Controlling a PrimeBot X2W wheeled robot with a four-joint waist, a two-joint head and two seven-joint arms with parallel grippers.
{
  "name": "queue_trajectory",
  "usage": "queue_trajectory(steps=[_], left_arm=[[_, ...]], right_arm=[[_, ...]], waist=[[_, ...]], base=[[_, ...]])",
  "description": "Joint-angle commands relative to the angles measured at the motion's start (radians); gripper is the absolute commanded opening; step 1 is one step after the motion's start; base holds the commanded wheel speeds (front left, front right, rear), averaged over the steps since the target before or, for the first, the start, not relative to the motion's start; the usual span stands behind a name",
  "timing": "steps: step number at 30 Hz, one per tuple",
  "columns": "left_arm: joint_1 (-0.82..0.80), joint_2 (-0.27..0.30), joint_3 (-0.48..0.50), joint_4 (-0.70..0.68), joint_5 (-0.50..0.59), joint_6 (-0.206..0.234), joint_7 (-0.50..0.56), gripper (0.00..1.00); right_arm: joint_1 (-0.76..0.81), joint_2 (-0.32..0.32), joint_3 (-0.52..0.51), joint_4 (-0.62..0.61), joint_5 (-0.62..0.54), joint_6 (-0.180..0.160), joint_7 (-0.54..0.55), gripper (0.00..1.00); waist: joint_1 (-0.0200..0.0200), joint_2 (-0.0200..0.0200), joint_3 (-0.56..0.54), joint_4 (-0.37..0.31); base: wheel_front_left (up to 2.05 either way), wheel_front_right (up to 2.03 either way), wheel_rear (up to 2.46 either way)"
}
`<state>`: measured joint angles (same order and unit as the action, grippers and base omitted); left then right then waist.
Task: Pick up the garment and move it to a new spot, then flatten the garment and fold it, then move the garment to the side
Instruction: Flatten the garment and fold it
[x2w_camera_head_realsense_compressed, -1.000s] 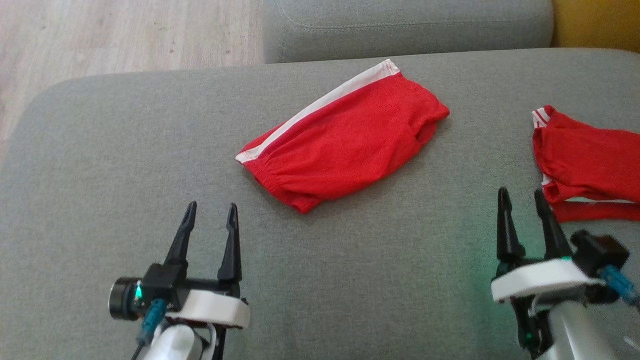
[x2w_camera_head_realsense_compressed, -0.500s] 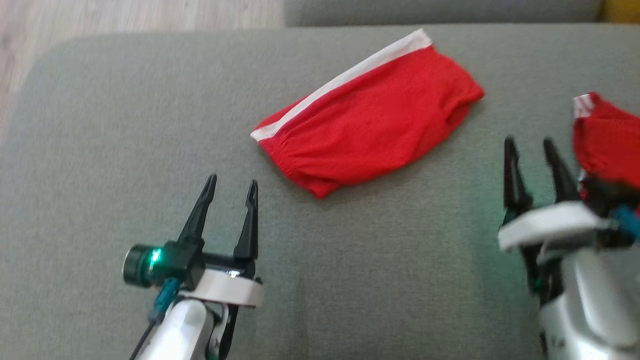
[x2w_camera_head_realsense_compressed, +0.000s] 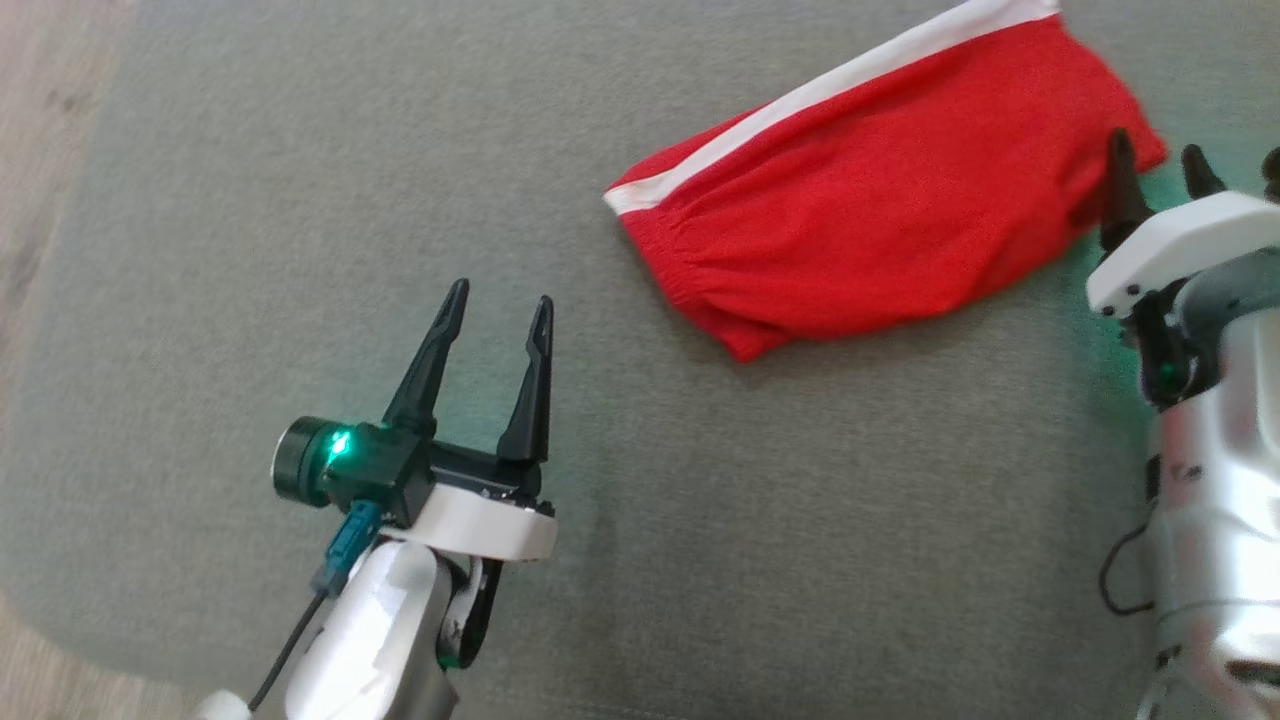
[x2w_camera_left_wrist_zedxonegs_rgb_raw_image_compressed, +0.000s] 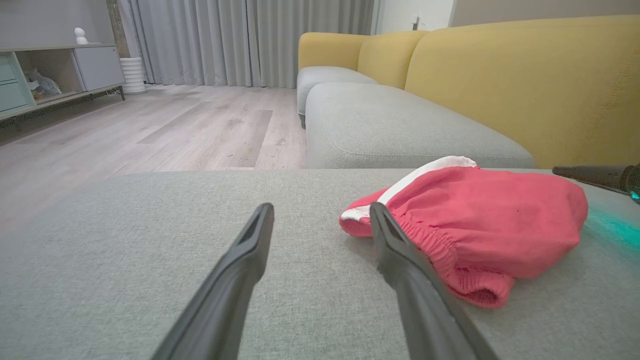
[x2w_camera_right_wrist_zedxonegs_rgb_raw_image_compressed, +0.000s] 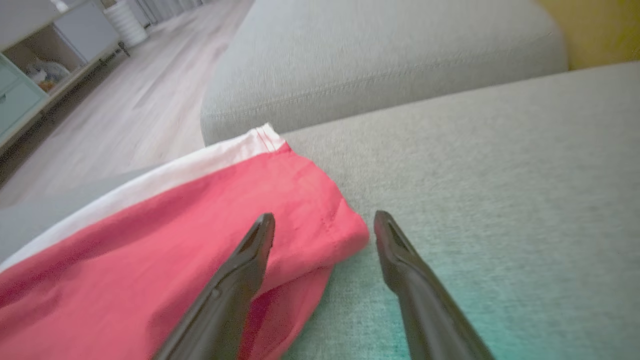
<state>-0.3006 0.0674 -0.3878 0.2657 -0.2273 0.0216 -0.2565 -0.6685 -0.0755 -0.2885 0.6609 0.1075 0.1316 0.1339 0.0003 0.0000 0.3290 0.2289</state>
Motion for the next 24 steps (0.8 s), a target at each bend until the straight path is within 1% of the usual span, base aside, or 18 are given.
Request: queue_trajectory(steps=[1, 6, 9, 12, 13, 14, 15, 18, 22, 24], left_arm=[[-0.032, 0.0, 0.035, -0.028, 0.013, -0.008, -0.005, 1.0], [-0.037, -0.009, 0.034, -0.026, 0.025, -0.017, -0.005, 1.0], [-0.038, -0.012, 0.034, -0.023, 0.03, -0.02, -0.005, 1.0], [-0.039, -0.014, 0.034, -0.022, 0.032, -0.021, -0.005, 1.0], [-0.039, -0.015, 0.035, -0.021, 0.032, -0.021, -0.005, 1.0], [-0.038, -0.015, 0.036, -0.02, 0.033, -0.021, -0.005, 1.0], [-0.038, -0.015, 0.037, -0.019, 0.034, -0.021, -0.005, 1.0], [-0.035, -0.016, 0.038, -0.017, 0.035, -0.021, -0.005, 1.0], [-0.026, -0.016, 0.043, -0.014, 0.039, -0.022, -0.005, 1.0], [-0.018, -0.017, 0.049, -0.012, 0.04, -0.022, -0.005, 1.0]], right_arm=[[-0.055, -0.014, 0.004, 0.015, -0.019, -0.001, 0.011, 1.0], [-0.12, -0.048, -0.014, 0.147, -0.069, -0.001, 0.028, 1.0], [-0.143, -0.058, 0.009, 0.216, -0.09, -0.001, 0.036, 1.0], [-0.158, -0.066, 0.059, 0.271, -0.11, -0.001, 0.046, 1.0], [-0.162, -0.068, 0.076, 0.288, -0.112, -0.001, 0.049, 0.92], [-0.165, -0.071, 0.089, 0.303, -0.112, -0.001, 0.049, 0.33], [-0.169, -0.074, 0.1, 0.314, -0.111, -0.001, 0.043, 0.0], [-0.174, -0.083, 0.113, 0.33, -0.108, -0.001, 0.02, 0.0], [-0.176, -0.089, 0.123, 0.34, -0.092, -0.001, -0.059, 0.0], [-0.167, -0.079, 0.116, 0.339, -0.065, -0.001, -0.103, 0.0]], waist=[[-0.0003, 0.0, 0.026, 0.034], [-0.0003, 0.0, 0.031, 0.053], [-0.0003, 0.0, 0.031, 0.059], [-0.0003, 0.0, 0.027, 0.061], [-0.0003, 0.0, 0.025, 0.06], [-0.0003, 0.0, 0.022, 0.059], [-0.0003, 0.0, 0.019, 0.057], [-0.0003, 0.0, 0.011, 0.052], [-0.0003, 0.0, -0.012, 0.031], [-0.0003, 0.0, -0.03, 0.014]], base=[[0.0, 0.0, 0.0], [0.0, 0.0, 0.0], [0.0, 0.0, 0.0], [0.0, 0.0, 0.0], [0.0, 0.0, 0.0], [0.0, 0.0, 0.0], [0.0, 0.0, 0.0], [0.0, 0.0, 0.0], [0.0, 0.0, 0.0], [0.0, 0.0, 0.0]])
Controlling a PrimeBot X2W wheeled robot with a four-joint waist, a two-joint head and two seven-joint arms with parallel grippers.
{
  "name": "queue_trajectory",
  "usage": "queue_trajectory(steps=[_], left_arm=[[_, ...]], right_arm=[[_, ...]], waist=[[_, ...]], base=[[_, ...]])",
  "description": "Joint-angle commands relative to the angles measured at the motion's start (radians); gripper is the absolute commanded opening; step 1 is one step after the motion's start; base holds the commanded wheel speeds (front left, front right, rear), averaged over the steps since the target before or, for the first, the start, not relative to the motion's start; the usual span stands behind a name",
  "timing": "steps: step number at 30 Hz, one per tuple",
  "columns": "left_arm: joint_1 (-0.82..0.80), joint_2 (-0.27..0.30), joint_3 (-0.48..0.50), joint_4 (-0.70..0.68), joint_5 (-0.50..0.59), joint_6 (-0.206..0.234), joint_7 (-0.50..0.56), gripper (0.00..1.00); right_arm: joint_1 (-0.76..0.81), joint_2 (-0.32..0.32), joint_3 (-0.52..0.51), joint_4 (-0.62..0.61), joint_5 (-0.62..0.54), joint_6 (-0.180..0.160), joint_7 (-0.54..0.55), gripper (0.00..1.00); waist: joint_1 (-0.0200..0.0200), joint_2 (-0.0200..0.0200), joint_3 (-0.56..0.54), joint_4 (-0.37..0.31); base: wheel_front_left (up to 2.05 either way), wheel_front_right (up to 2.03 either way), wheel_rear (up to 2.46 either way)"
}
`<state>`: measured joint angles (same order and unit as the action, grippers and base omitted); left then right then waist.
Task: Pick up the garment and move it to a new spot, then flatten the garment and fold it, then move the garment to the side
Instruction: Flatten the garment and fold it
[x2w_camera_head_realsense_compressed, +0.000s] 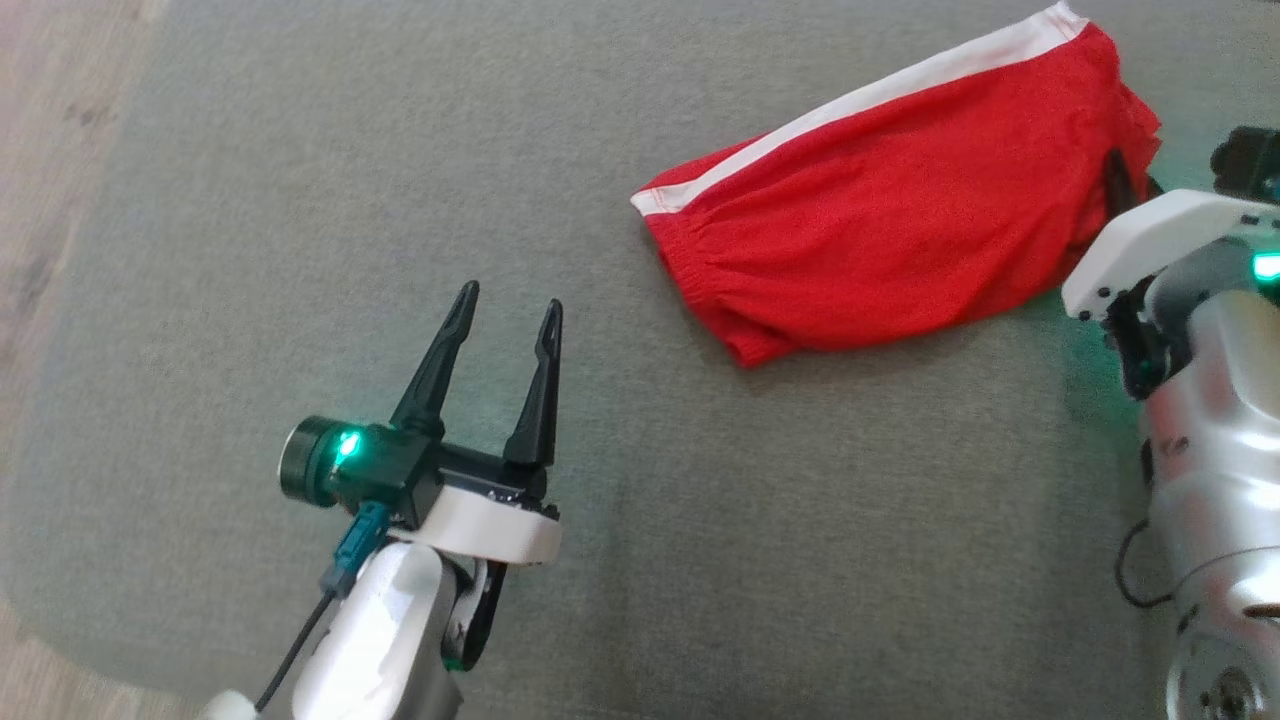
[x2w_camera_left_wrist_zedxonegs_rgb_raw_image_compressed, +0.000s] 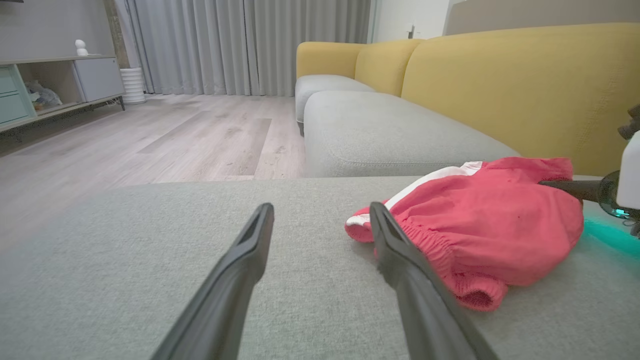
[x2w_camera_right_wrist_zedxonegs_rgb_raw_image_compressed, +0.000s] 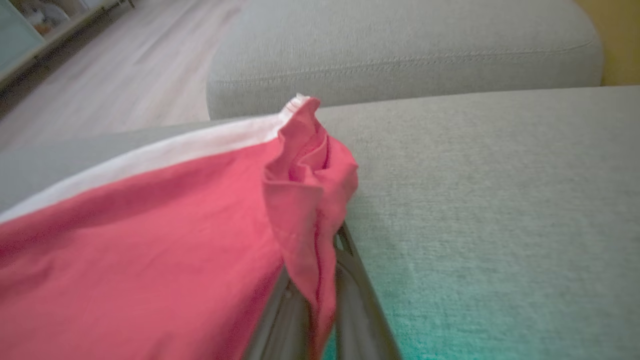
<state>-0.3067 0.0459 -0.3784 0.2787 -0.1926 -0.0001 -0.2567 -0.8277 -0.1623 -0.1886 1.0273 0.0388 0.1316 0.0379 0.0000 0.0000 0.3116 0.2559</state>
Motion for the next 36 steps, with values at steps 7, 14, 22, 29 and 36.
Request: queue_trajectory(steps=[7, 14, 22, 29, 36], left_arm=[[0.023, 0.005, 0.057, -0.018, 0.017, -0.011, -0.005, 1.0], [0.052, 0.004, 0.062, -0.012, 0.018, -0.007, -0.005, 1.0], [0.073, 0.004, 0.068, -0.028, 0.028, -0.008, -0.005, 1.0], [0.076, 0.004, 0.064, -0.025, 0.03, -0.011, -0.005, 1.0], [0.087, 0.004, 0.056, -0.005, 0.027, -0.014, -0.005, 1.0]], right_arm=[[0.1, 0.055, -0.002, -0.059, 0.099, -0.001, -0.114, 0.0], [0.279, 0.09, -0.044, -0.152, 0.143, -0.001, -0.176, 0.0], [0.402, 0.111, -0.082, -0.278, 0.187, -0.001, -0.21, 0.0], [0.401, 0.112, -0.063, -0.299, 0.268, -0.001, -0.238, 0.0], [0.376, 0.112, -0.022, -0.307, 0.3, -0.001, -0.267, 0.0]], waist=[[0.0, 0.0, -0.089, -0.104], [0.0, 0.0, -0.142, -0.168], [0.0, 0.0, -0.156, -0.192], [0.0, 0.0, -0.155, -0.17], [0.0, 0.0, -0.181, -0.13]], base=[[0.0, 0.0, 0.0], [0.0, 0.0, 0.0], [0.0, 0.0, 0.0], [0.0, 0.0, 0.0], [0.0, 0.0, 0.0]])
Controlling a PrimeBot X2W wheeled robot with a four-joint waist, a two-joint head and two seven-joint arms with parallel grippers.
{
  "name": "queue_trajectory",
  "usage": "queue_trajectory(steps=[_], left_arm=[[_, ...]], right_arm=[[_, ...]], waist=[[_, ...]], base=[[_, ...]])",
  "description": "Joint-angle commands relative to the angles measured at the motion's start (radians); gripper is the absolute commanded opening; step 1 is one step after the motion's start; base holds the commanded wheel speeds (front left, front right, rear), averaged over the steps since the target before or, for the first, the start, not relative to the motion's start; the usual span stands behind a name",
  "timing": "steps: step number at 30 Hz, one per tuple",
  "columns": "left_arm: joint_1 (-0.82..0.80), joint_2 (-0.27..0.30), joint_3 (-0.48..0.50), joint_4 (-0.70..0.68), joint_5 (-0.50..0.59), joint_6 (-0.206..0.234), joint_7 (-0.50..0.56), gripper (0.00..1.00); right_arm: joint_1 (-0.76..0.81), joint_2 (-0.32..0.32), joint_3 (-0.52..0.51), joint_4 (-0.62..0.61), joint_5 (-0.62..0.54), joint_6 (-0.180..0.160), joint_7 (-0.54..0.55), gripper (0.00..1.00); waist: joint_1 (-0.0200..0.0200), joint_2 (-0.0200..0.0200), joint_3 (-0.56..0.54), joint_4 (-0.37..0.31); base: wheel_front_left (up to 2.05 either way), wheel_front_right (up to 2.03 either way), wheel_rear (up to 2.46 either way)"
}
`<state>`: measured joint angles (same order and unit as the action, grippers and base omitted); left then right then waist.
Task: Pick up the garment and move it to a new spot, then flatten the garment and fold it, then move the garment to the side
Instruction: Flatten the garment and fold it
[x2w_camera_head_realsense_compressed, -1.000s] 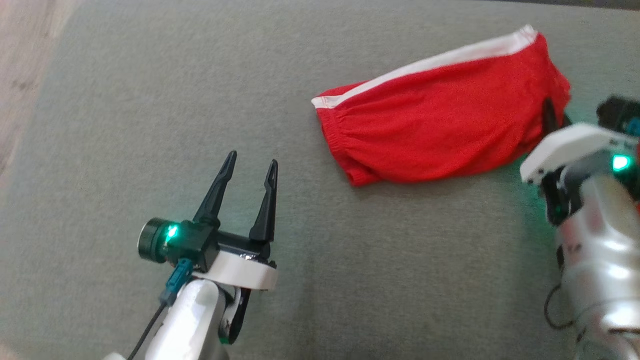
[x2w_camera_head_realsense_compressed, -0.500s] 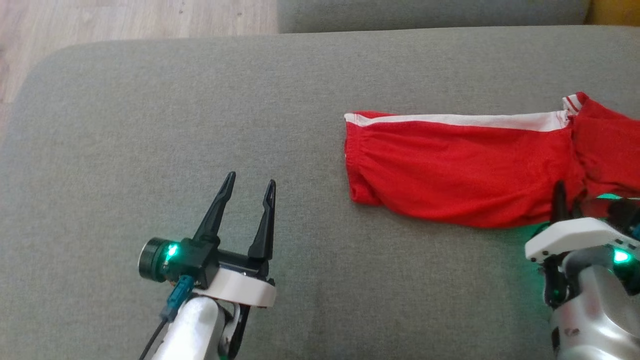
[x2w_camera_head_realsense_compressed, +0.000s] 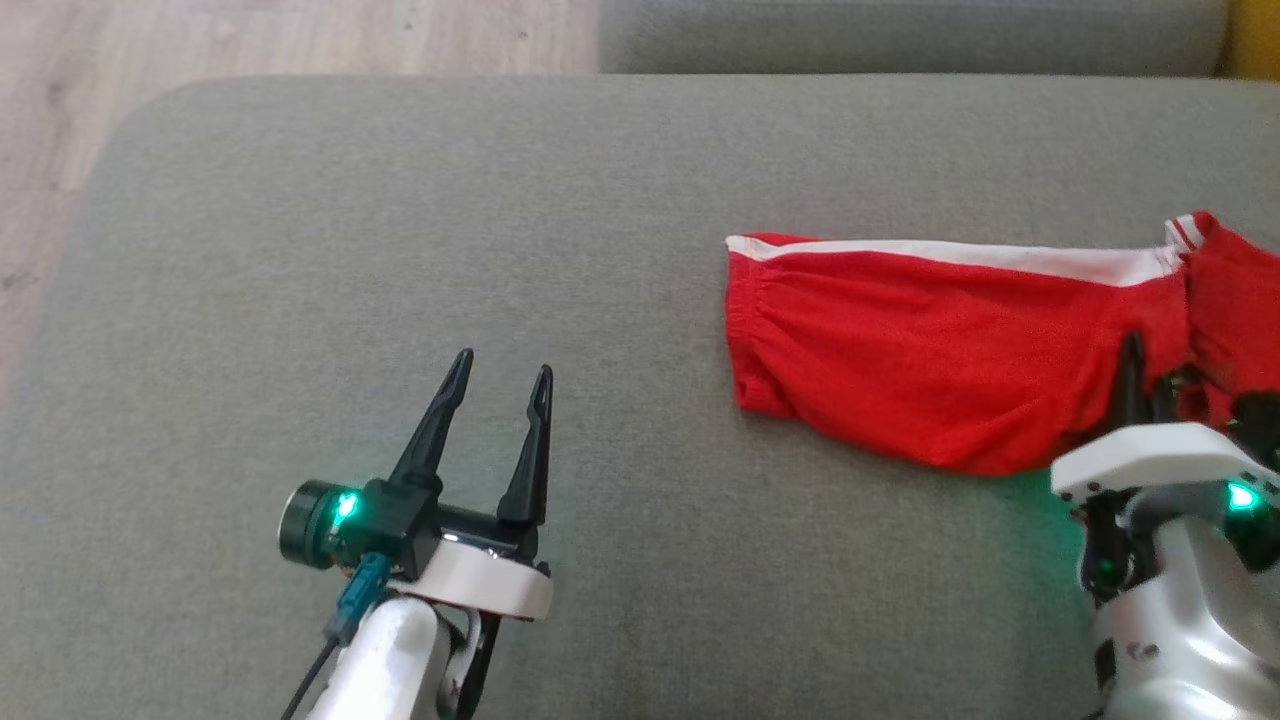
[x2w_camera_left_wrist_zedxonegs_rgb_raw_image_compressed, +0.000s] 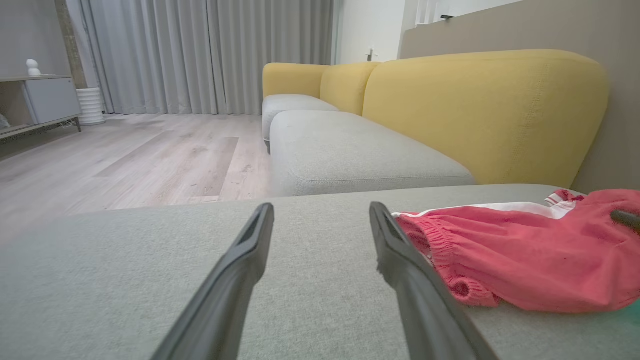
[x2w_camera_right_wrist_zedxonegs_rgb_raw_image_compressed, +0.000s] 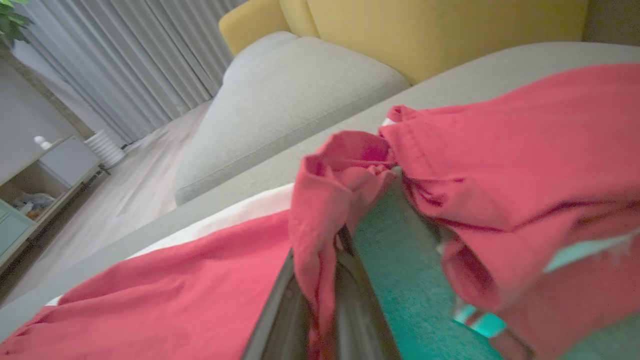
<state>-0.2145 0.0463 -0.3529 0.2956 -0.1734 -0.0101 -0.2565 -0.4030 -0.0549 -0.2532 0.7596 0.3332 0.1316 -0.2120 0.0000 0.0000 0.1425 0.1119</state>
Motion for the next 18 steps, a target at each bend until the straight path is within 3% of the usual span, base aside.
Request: queue_trajectory(steps=[1, 18], left_arm=[[-0.005, 0.004, 0.031, -0.022, 0.008, -0.004, -0.005, 1.0], [0.014, 0.004, 0.034, -0.048, 0.002, -0.008, -0.005, 1.0]], right_arm=[[-0.049, 0.005, 0.043, -0.039, 0.006, -0.001, -0.017, 0.0], [-0.142, 0.005, 0.363, -0.037, 0.127, -0.001, -0.033, 0.0]], waist=[[0.0, 0.0, -0.012, 0.014], [0.0, 0.0, -0.046, 0.125]], base=[[0.0, 0.0, 0.0], [0.0, 0.0, 0.0]])
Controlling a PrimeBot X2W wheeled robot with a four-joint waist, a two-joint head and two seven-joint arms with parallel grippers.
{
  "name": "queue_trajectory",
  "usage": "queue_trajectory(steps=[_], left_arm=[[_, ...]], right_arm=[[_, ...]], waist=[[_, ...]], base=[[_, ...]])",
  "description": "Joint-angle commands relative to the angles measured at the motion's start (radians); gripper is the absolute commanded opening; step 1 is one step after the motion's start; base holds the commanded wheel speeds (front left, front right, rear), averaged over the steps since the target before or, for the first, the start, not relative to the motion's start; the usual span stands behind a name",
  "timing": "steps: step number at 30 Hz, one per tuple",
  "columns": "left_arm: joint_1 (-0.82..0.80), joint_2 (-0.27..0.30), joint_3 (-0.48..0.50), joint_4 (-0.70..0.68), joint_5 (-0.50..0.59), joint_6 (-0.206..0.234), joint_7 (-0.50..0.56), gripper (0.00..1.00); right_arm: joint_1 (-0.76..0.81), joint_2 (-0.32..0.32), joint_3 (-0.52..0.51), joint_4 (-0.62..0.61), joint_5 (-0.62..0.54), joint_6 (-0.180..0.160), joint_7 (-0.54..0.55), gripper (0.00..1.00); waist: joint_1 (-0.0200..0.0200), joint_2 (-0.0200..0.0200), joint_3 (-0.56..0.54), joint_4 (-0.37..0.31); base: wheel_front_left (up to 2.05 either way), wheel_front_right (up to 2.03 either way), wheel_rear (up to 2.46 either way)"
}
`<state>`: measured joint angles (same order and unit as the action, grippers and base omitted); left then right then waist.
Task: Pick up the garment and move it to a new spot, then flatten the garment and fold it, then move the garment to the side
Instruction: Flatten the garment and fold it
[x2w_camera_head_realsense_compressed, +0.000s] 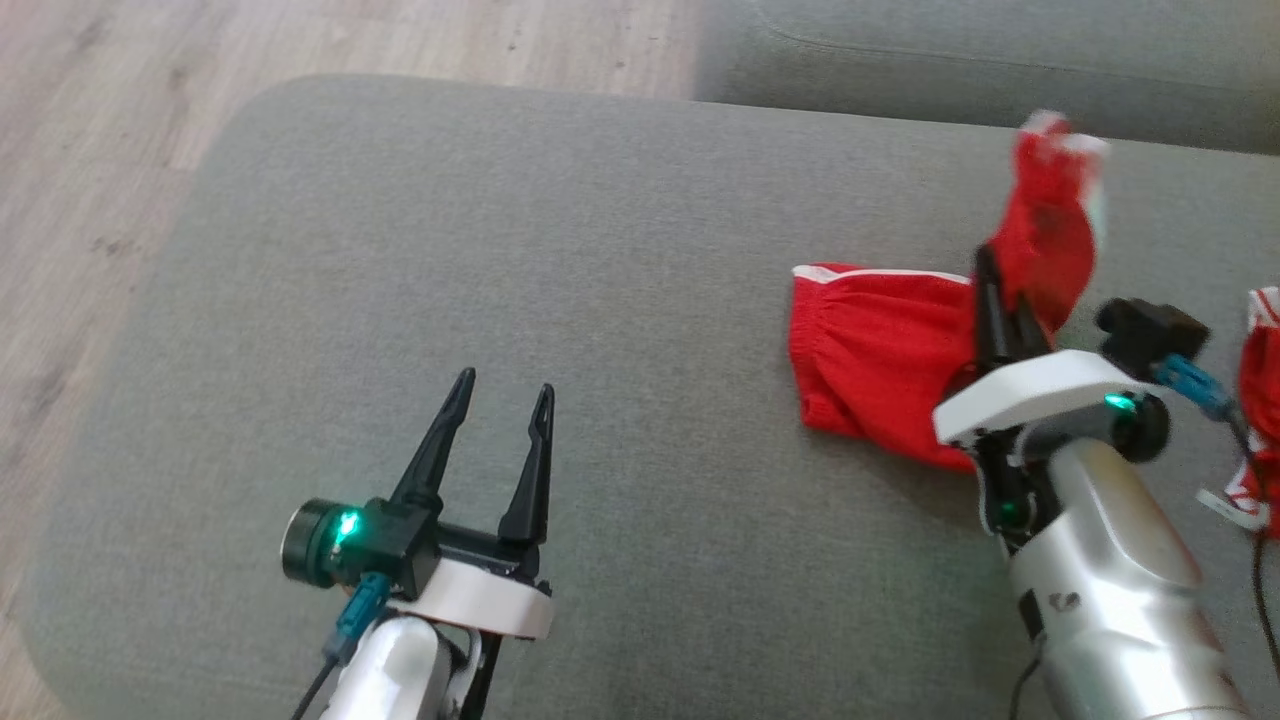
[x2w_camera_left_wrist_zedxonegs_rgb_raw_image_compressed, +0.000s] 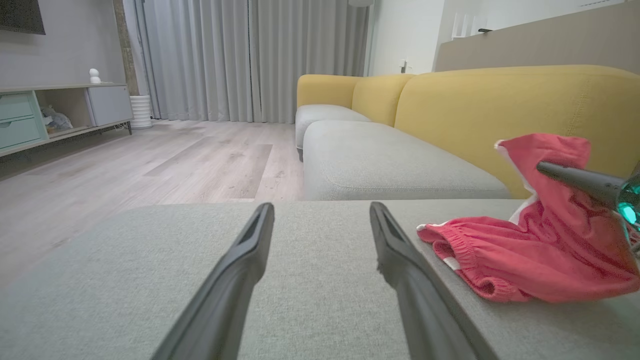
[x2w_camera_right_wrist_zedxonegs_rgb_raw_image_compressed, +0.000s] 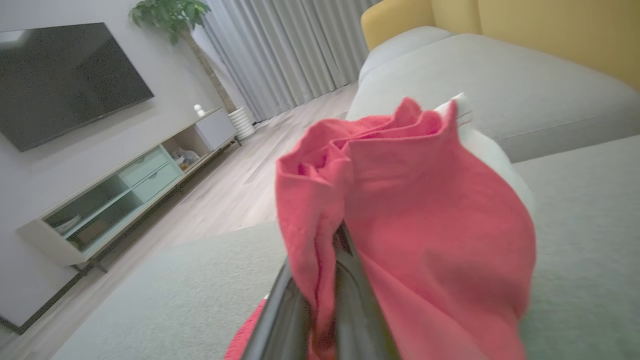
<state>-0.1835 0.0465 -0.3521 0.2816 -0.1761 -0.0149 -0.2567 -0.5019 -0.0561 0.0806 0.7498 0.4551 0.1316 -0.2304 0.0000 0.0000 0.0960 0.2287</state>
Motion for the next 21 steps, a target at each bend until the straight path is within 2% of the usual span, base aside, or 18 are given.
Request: queue_trajectory(steps=[1, 11, 21], left_arm=[[-0.017, 0.004, 0.032, -0.033, 0.004, -0.003, -0.005, 1.0], [-0.02, 0.004, 0.018, -0.035, -0.012, 0.005, -0.005, 1.0], [-0.023, 0.004, 0.009, -0.022, -0.011, 0.007, -0.005, 1.0]], right_arm=[[-0.047, 0.006, 0.05, -0.024, 0.009, -0.001, -0.016, 0.0], [-0.074, 0.006, 0.205, 0.027, 0.043, -0.001, -0.024, 0.0], [-0.057, 0.006, 0.399, 0.12, 0.04, -0.001, -0.007, 0.0]], waist=[[0.0, 0.0, 0.002, 0.015], [0.0, 0.0, 0.014, 0.072], [0.0, 0.0, 0.013, 0.071]], base=[[0.0, 0.0, 0.0], [0.0, 0.0, 0.0], [0.0, 0.0, 0.0]])
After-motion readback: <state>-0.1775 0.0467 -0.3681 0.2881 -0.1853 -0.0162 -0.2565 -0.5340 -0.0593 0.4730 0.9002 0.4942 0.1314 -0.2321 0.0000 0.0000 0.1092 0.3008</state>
